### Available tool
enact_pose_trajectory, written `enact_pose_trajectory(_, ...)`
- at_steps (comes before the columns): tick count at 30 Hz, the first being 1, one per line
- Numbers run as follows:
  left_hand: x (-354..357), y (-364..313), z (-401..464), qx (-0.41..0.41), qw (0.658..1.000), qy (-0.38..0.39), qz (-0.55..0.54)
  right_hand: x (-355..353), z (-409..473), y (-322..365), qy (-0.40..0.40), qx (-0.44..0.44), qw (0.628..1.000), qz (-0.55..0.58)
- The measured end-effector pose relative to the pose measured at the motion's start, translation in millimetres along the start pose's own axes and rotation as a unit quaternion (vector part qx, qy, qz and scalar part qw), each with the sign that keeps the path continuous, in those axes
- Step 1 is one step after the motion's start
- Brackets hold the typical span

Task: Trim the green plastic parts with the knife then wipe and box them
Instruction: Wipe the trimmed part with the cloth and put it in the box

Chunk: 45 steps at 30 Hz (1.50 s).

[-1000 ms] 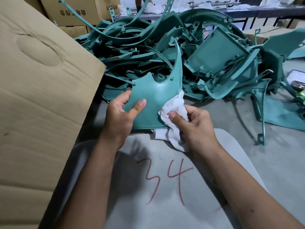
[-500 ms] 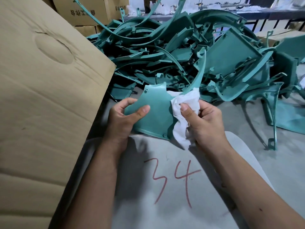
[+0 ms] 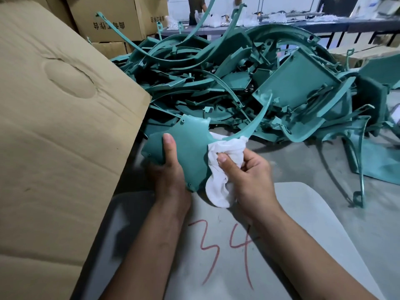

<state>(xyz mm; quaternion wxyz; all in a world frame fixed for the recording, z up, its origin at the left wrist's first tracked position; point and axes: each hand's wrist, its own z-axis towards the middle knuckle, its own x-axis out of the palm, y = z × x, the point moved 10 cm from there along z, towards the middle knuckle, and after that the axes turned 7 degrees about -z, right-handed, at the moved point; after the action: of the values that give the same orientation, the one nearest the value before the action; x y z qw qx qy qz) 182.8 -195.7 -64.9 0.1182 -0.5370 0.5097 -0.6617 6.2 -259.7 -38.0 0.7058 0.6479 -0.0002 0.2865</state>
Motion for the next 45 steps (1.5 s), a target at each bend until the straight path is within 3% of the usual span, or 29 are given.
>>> enact_pose_trajectory(6,9.4,-41.7,-1.7,0.157,0.986,0.051,0.027,2.8,-3.6,-6.8,0.015,0.052,0.995,0.08)
enact_pose_trajectory(19,-8.2,-54.7,15.7,0.189,0.979,0.045,0.063,-3.2,-2.8,-4.6,0.058,0.098,0.991,0.075)
enact_pose_trajectory(27,-6.7,-48.5,22.8,0.138,0.979,0.114,0.1,-45.0,1.2,-4.5,-0.06,0.15,0.984,0.069)
enact_pose_trajectory(33,3.8,-47.2,22.3,0.092,0.969,0.207,0.096,-79.8,12.5,3.0,-0.163,0.148,0.965,0.143)
enact_pose_trajectory(35,-0.4,-46.5,26.5,0.082,0.975,0.184,0.098,-71.8,15.7,-2.4,-0.124,0.155,0.962,0.186)
enact_pose_trajectory(39,-19.4,-34.4,28.8,0.039,0.993,0.034,0.11,-34.4,12.9,0.3,0.01,0.142,0.95,0.279)
enact_pose_trajectory(41,-19.1,-23.4,24.9,0.011,0.993,-0.001,0.114,-14.7,7.2,2.9,0.066,0.109,0.957,0.259)
enact_pose_trajectory(45,1.2,10.7,10.6,-0.129,0.984,0.066,0.102,12.5,-2.9,12.1,0.13,0.017,0.98,0.148)
